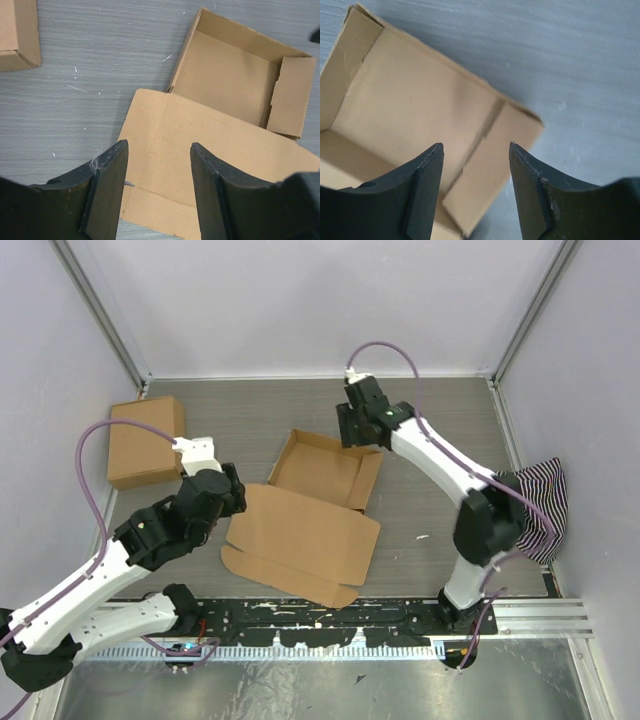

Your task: Fold the paper box

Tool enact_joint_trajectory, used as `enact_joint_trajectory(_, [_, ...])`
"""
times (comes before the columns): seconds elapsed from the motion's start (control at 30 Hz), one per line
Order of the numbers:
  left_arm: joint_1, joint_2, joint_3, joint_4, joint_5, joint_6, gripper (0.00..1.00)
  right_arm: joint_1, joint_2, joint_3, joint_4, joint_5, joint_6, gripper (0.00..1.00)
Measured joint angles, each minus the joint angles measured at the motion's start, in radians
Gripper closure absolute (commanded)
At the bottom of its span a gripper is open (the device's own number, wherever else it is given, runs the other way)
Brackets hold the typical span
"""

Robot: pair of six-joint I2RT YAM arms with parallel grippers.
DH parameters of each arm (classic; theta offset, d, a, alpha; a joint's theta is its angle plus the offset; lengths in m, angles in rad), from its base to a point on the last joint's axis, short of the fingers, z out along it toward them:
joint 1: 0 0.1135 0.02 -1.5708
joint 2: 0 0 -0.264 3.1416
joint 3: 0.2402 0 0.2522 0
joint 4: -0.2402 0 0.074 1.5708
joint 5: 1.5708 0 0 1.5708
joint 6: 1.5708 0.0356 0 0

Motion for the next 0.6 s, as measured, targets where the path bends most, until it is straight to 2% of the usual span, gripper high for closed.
enact_joint_trajectory(0.13, [0.0,-0.016,-0.01,-0.023,0.013,-0.001,0.4,-0.006,0.269,0.195,0.042,-0.06,-0.161,0.43])
enact_joint_trajectory(0.27, [0.0,-0.046,-0.023,-0.042,0.017,-0.008,0.4,-0.007,0.437,0.296,0.07,-0.097,-0.257,0.43])
enact_joint_trajectory(0.43, [0.0,-0.085,-0.048,-0.077,0.011,-0.025,0.4,-0.008,0.521,0.357,0.077,-0.11,-0.317,0.45])
enact_joint_trajectory(0.6, [0.0,-0.096,-0.072,-0.085,0.0,-0.035,0.41,-0.012,0.545,0.381,0.098,-0.121,-0.33,0.62])
